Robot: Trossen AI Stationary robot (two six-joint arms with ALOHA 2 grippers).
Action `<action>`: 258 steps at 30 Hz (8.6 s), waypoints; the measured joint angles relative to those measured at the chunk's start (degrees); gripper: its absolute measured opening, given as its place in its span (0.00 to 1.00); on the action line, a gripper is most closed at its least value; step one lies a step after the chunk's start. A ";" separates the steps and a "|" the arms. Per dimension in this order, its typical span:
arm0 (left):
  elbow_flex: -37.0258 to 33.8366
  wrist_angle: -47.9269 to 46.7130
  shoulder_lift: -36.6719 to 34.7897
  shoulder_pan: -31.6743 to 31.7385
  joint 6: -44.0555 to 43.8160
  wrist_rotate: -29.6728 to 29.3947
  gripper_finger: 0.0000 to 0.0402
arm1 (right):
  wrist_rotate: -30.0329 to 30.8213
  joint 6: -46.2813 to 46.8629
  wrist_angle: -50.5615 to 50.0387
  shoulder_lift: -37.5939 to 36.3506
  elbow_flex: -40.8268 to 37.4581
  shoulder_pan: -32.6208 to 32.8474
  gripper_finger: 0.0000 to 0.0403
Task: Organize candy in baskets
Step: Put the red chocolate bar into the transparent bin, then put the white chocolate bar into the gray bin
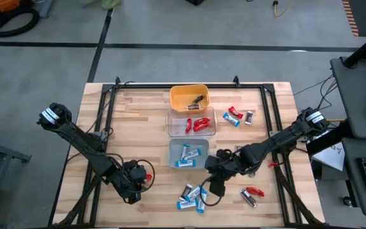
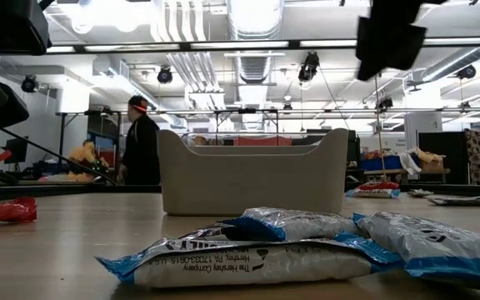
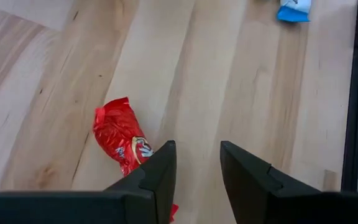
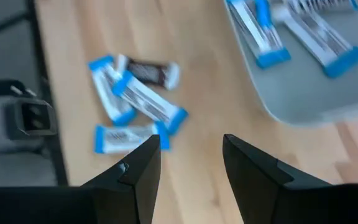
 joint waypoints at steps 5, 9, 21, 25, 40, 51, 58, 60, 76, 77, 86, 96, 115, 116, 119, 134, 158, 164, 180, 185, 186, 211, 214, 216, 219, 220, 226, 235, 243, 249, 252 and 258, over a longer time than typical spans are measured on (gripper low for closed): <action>0.00 -2.47 0.00 0.00 -0.96 -1.32 0.29 | -0.73 0.34 -5.72 -0.32 0.00 -1.78 0.41; 0.00 -4.32 0.00 -0.37 -1.42 -1.55 0.29 | -3.50 3.05 -8.92 -0.92 0.02 -3.07 0.41; 0.00 -6.57 0.00 -2.20 -1.60 1.11 0.30 | -6.59 7.10 -20.11 -1.18 0.02 -4.07 0.41; 0.00 -6.67 0.00 -2.93 -1.72 2.91 0.34 | -6.49 7.13 -20.44 -1.18 0.02 -4.09 0.41; -0.13 -6.66 0.40 -3.04 -3.27 -4.84 0.49 | -2.81 6.30 -20.12 -1.18 0.02 -4.05 0.41; 1.46 -5.46 10.97 -3.69 -4.17 -4.65 0.49 | -0.59 5.62 -19.26 -1.11 0.02 -4.03 0.41; 5.95 -10.31 14.52 -4.83 -4.27 -6.38 0.40 | 0.15 4.85 -18.83 -1.11 0.02 -4.02 0.41; 7.21 -12.28 14.78 -5.25 -4.04 -6.64 0.35 | 0.17 4.39 -18.69 -1.11 0.01 -4.02 0.41; 8.53 -14.51 13.58 -5.73 -1.70 -7.14 0.02 | 5.99 -4.86 -11.95 -1.11 -0.07 -4.03 0.41; 8.71 -14.51 13.05 -5.74 -1.21 -7.24 0.02 | 6.31 -5.67 -11.37 -1.11 -0.11 -4.03 0.41; 12.08 -14.14 0.79 -6.04 12.22 -18.95 0.02 | 9.63 -22.42 1.11 -1.09 -0.11 -4.07 0.41; 10.92 -3.50 -11.04 -1.79 44.72 -35.63 0.02 | 13.17 -49.80 28.19 -1.10 -3.06 -8.20 0.40; -16.96 62.35 -12.15 16.22 73.10 -32.93 0.02 | -7.63 -50.01 82.67 0.74 -21.44 -24.16 0.39; -17.49 65.78 -10.97 16.76 74.52 -32.61 0.02 | -7.61 -49.98 84.08 1.51 -20.93 -24.16 0.39; -17.70 73.45 -6.87 18.23 78.34 -32.50 0.02 | -7.60 -49.72 85.24 3.11 -18.76 -24.38 0.40; -14.64 79.96 2.88 21.88 82.18 -40.21 0.02 | -11.20 -44.69 75.94 3.09 -13.74 -29.28 0.52; -10.86 79.98 6.46 26.02 82.41 -36.38 0.02 | -12.59 -40.74 74.35 5.12 -12.04 -30.68 0.52; -9.03 79.91 8.15 26.10 83.43 -36.49 0.02 | -13.02 -41.65 73.53 5.78 -12.07 -30.65 0.41; -9.71 79.64 6.68 26.34 76.45 -39.51 0.16 | -15.56 -46.34 74.92 5.54 -12.07 -31.52 0.07; -9.79 79.47 5.36 26.77 74.22 -39.72 0.30 | -13.47 -46.58 67.33 3.72 -12.07 -35.65 0.07; -9.85 79.39 5.35 26.97 73.98 -39.72 0.33 | -13.38 -46.62 64.52 3.04 -12.07 -36.79 0.07; -9.90 55.14 -5.11 38.79 57.07 -20.97 0.41 | -8.44 -43.80 28.53 0.48 -11.89 -47.41 0.43; -9.88 45.36 -9.98 39.26 53.41 -16.34 0.41 | -7.71 -41.45 21.88 -0.95 -10.10 -47.41 0.46; -9.88 39.33 -13.12 39.24 52.35 -16.17 0.41 | -7.44 -39.24 15.38 -1.85 -8.49 -47.41 0.46; -9.88 31.91 -17.63 39.23 51.41 -16.17 0.41 | -7.37 -36.32 5.13 -2.85 -5.71 -47.41 0.44; -9.88 29.94 -18.91 39.23 51.28 -16.23 0.41 | -7.43 -35.47 1.92 -3.05 -4.82 -47.41 0.44; -9.88 24.82 -23.31 39.23 51.42 -16.54 0.41 | -7.02 -30.64 -12.41 -3.43 -1.26 -47.48 0.42; -9.88 21.90 -24.28 39.19 51.52 -16.61 0.41 | -1.50 -25.08 -26.62 -3.48 -2.77 -48.87 0.43; -9.88 20.47 -23.61 39.19 51.54 -16.63 0.41 | -1.54 -21.85 -25.27 -3.48 -10.22 -52.11 0.43; -9.88 18.92 -23.61 39.19 51.56 -16.65 0.41 | -1.54 -20.81 -19.32 -3.48 -14.98 -53.15 0.44; -9.88 18.84 -23.61 39.19 51.56 -16.68 0.41 | -1.47 -20.79 -15.51 -3.48 -16.78 -53.42 0.44; -9.88 18.82 -23.62 39.19 51.56 -16.70 0.41 | 1.41 -20.42 -14.24 -3.48 -18.01 -53.58 0.45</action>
